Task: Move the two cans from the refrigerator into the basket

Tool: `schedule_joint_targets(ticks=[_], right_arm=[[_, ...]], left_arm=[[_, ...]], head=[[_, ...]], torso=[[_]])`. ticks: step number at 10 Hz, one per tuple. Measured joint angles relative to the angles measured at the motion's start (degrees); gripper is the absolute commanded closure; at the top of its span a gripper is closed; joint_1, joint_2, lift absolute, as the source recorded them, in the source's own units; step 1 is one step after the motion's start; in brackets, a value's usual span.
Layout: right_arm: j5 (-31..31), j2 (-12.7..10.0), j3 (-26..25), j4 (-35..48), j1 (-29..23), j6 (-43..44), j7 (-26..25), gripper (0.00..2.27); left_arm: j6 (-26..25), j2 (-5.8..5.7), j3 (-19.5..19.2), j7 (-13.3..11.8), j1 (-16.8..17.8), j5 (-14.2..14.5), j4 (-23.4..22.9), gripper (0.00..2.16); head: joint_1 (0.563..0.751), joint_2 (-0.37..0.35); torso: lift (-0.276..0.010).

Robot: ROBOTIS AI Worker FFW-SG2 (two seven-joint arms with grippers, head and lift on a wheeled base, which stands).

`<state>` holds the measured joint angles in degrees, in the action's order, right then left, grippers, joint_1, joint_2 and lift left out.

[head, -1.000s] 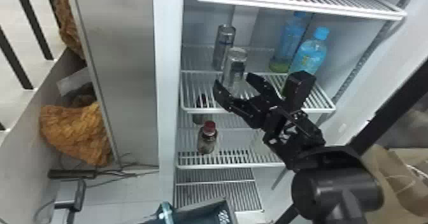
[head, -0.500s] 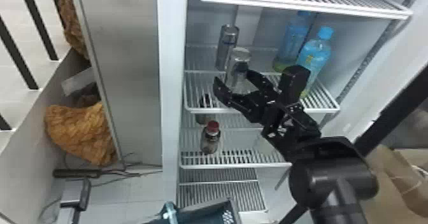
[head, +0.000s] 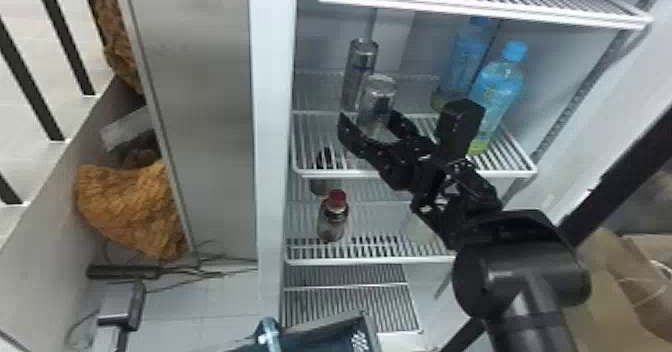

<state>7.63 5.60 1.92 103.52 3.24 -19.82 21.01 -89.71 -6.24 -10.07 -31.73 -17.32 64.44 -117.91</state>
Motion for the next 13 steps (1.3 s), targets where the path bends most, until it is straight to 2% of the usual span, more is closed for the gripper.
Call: schedule_joint_targets(ticks=[1,3,6,13], right_arm=[[0.02,0.02,0.03,-0.05,0.00,0.00,-0.01,0.90],[-0.02,0.10,0.02,-0.04,0.00,0.00,0.01,1.14],[0.24,0.19,-0.29,1.19,-1.07,0.20,0.00,1.07],[3.83,1.25,-2.06,15.07,-10.91,-0.99,0.03,1.07]], left_arm=[[0.00,0.00,0.03,0.00,0.02,0.00,0.00,1.20],[0.00,-0.08,0.14,0.00,0.03,0.00,0.00,1.20],[0.00,-0.18,0.14,0.00,0.14,0.00,0.00,1.20],[0.00,-0.12,0.13,0.00,0.16,-0.11,0.00,1.20]], head=[[0.695,-0.176],[0.695,-0.178],[0.695,-0.179],[0.695,-0.196]], torso=[[-0.035],[-0.035],[-0.035],[-0.035]])
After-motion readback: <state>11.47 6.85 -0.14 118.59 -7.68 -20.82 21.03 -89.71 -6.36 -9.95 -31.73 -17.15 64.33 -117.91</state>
